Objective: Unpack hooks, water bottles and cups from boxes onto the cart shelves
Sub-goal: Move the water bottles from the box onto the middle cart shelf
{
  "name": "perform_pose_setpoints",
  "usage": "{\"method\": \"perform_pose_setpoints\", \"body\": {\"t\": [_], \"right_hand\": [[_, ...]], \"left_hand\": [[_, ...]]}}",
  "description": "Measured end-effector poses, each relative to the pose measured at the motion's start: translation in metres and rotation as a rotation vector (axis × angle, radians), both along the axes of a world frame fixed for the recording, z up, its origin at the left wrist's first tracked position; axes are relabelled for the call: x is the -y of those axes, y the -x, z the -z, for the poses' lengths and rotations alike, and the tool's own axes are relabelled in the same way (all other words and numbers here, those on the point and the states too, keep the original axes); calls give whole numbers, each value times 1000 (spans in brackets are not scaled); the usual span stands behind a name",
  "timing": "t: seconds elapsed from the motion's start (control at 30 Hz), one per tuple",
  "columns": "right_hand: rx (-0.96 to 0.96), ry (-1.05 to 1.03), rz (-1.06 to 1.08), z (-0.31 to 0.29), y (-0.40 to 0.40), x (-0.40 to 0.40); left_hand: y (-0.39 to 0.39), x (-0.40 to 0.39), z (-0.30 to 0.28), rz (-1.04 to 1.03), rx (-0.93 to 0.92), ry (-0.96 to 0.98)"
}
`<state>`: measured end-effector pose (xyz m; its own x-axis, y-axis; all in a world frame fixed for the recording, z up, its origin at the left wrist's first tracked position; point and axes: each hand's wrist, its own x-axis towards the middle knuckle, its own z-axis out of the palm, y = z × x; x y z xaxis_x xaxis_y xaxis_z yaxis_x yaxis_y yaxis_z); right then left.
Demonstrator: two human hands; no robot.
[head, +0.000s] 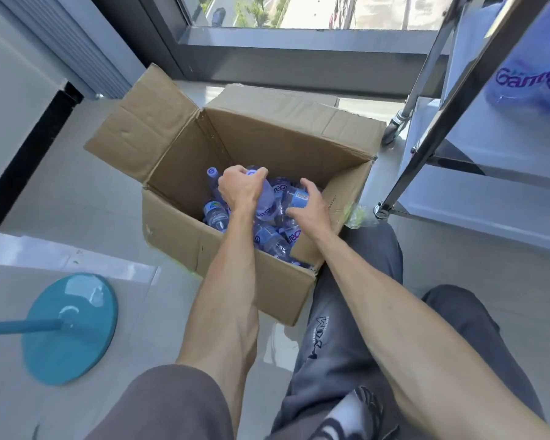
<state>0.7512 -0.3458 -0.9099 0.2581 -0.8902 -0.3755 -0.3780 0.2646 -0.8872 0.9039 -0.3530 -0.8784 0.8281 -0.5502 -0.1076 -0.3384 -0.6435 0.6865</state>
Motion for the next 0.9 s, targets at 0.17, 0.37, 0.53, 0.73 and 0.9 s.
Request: {"method": "perform_pose_setpoints", "body": {"t": [0.17, 0.37, 0.53, 0.73, 0.9], "right_hand": [[143, 101, -151, -10, 5, -17], [176, 355, 46, -62, 33, -23], [556, 273, 297, -94, 83, -43], [1135, -94, 569, -131, 151, -51], [819, 72, 646, -140, 216, -51]], "left_hand": [[10, -23, -38, 215, -101, 283], [64, -36, -99, 306, -254, 523], [119, -49, -136, 290, -427, 784], [198, -87, -94, 212, -478, 261], [263, -100, -94, 607, -1001, 103]]}}
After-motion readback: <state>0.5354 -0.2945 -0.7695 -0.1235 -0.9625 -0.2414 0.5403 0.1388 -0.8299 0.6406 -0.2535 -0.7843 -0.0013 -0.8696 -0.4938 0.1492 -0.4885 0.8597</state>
